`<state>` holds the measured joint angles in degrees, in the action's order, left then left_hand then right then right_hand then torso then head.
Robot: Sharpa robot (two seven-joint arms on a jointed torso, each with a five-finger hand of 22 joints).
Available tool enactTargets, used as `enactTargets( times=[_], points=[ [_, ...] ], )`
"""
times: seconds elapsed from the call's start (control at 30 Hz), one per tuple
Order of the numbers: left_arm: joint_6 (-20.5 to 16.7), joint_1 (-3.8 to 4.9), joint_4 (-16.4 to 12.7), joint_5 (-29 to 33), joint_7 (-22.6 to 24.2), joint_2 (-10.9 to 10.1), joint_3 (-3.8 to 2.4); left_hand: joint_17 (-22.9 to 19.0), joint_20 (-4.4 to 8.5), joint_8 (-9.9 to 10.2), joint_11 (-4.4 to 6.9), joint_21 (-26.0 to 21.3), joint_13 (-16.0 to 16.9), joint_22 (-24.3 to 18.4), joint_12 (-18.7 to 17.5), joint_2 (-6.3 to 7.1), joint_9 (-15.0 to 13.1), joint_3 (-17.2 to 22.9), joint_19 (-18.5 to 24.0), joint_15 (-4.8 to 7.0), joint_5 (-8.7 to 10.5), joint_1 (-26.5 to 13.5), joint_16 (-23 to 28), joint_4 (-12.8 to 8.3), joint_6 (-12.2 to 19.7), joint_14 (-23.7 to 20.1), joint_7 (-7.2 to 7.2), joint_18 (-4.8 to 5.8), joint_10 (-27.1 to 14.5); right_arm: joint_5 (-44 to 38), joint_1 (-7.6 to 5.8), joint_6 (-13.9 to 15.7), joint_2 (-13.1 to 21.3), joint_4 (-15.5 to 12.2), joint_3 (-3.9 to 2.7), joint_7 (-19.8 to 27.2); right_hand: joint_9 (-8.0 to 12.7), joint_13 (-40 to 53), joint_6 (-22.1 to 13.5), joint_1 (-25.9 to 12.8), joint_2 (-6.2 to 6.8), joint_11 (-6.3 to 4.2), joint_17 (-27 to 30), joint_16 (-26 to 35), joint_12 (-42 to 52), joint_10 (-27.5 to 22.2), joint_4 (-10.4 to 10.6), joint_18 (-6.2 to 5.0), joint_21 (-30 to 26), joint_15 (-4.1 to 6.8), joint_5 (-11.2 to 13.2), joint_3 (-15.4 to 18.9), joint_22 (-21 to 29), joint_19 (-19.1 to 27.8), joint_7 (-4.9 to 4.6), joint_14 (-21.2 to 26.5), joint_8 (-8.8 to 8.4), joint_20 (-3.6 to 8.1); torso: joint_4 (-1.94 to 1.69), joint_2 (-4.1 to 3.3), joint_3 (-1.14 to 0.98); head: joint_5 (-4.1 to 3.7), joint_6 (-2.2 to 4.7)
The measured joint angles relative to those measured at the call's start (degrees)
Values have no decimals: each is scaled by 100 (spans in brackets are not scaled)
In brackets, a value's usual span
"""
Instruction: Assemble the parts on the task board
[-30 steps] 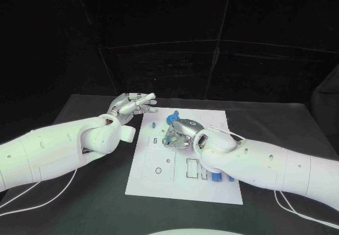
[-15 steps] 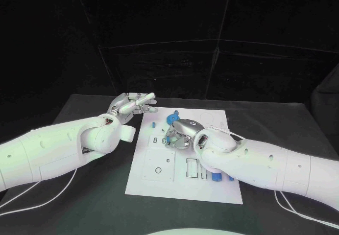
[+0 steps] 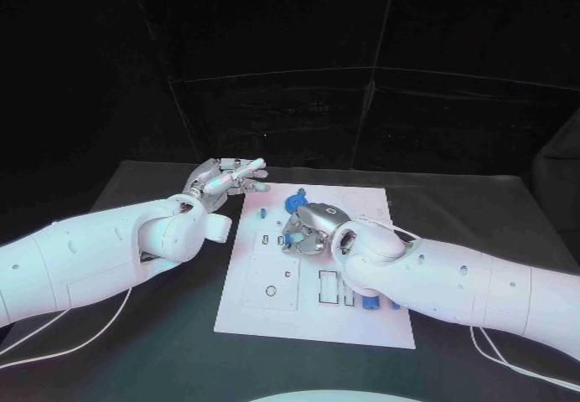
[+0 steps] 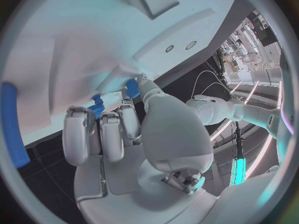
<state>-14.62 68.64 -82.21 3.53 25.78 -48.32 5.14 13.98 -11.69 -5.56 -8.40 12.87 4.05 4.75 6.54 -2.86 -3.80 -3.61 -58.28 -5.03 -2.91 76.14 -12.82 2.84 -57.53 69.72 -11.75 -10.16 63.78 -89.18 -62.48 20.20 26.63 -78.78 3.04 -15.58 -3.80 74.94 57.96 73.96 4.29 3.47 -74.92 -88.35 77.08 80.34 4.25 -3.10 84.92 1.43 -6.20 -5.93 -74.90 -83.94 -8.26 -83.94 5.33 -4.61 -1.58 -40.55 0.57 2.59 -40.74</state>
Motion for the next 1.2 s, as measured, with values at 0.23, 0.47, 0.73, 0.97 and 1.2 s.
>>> enactTargets(
  times=[0.23, 0.47, 0.73, 0.97, 1.2],
  points=[
    [5, 0, 2, 1, -3, 1, 0, 0, 0, 0, 0, 0, 0, 0, 0, 0, 0, 0, 0, 0, 0, 0, 0, 0, 0, 0, 0, 0, 0, -7, 28, 209, 24, -30, 20, -48, -3, 0, -129, -98, 98, 21, 0, 0, -60, -62, 140, 0, 0, -35, 274, 297, 0, -22, -19, -6, -46, -22, 0, 0, 0, -2, -1],
    [10, 0, 8, 1, -7, 1, 0, 1, 0, 0, 0, 0, 0, -5, 0, 0, 0, -1, 0, 0, 0, 0, 0, -1, 0, 0, 0, 0, 0, -8, 54, 607, 103, -169, 20, 4, 2, 0, -240, -120, 120, 21, 1, 0, -18, -62, 302, 1, 0, -41, 211, 585, 0, -1, -67, 0, -75, -43, 0, 1, -2, -3, 4],
    [4, -1, 44, -4, -21, -5, 1, 207, 117, 0, 134, 113, 40, 37, 106, -119, -5, 112, -387, 143, 0, 120, -241, -192, -88, 447, 88, 0, 327, 247, 32, 929, 402, -460, 12, 600, 2, 0, -254, -50, 112, 21, 1, 36, 8, -62, 375, 0, 0, -61, 149, 721, 0, -1, -53, -21, -74, -43, 14, 13, -5, 39, 18],
    [-70, 5, 144, -343, -135, -33, 1, 1605, 615, -227, 502, 894, 242, 424, 487, -122, -58, 149, -1621, 586, 0, 66, -2094, -229, -437, 1407, 436, 2, 1044, 1141, -363, 648, 974, -793, -83, 1420, 2, 0, -277, 17, 45, 63, 1, 180, -106, -148, 404, 1, -185, -82, 149, 884, 1, 16, -71, 0, -74, -60, 23, 37, -2, 32, 38],
    [-38, 134, 265, -1112, -887, -72, 0, 6049, 1010, -925, 891, 4098, 2078, 3605, 2689, -56, -455, -190, -2565, 882, -28, -596, -7189, 79, -671, 1433, 741, 311, 1458, 2396, -843, -76, 1771, -1124, -114, 1774, -7, -1049, -282, 354, -245, 21, 799, 1357, -1258, -974, 353, -360, -1579, -60, -7, 1161, 2036, 936, -43, 30, -23, -43, 65, 95, -13, 68, 14]
  ],
)
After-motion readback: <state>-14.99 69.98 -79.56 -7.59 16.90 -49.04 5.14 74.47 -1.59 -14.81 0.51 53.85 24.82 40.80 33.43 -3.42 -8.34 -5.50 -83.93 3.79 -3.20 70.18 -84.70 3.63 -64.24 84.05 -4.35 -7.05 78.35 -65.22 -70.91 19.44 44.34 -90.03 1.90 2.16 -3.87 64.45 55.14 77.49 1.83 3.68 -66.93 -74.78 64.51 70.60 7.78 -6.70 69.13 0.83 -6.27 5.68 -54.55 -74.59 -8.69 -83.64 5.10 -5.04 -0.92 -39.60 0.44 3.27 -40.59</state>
